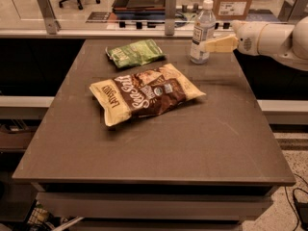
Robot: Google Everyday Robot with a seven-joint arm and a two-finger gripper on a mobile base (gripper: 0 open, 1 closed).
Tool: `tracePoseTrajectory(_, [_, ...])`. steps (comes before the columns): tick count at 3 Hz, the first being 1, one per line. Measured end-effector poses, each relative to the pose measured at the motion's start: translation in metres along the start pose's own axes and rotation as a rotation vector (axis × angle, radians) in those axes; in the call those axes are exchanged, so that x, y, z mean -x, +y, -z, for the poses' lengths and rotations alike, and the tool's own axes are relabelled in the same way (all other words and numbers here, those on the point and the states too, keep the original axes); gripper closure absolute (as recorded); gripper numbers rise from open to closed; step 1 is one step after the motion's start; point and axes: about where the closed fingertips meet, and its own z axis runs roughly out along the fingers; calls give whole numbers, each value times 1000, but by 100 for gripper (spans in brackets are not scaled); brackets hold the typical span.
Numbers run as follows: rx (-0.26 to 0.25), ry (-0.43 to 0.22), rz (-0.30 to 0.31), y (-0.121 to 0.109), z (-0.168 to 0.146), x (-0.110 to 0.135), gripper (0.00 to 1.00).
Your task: Knock blue plastic bottle over
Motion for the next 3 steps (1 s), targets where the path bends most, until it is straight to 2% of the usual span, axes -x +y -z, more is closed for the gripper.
tracePoseTrajectory(3, [37,-60,-63,-2,-41,-13,0])
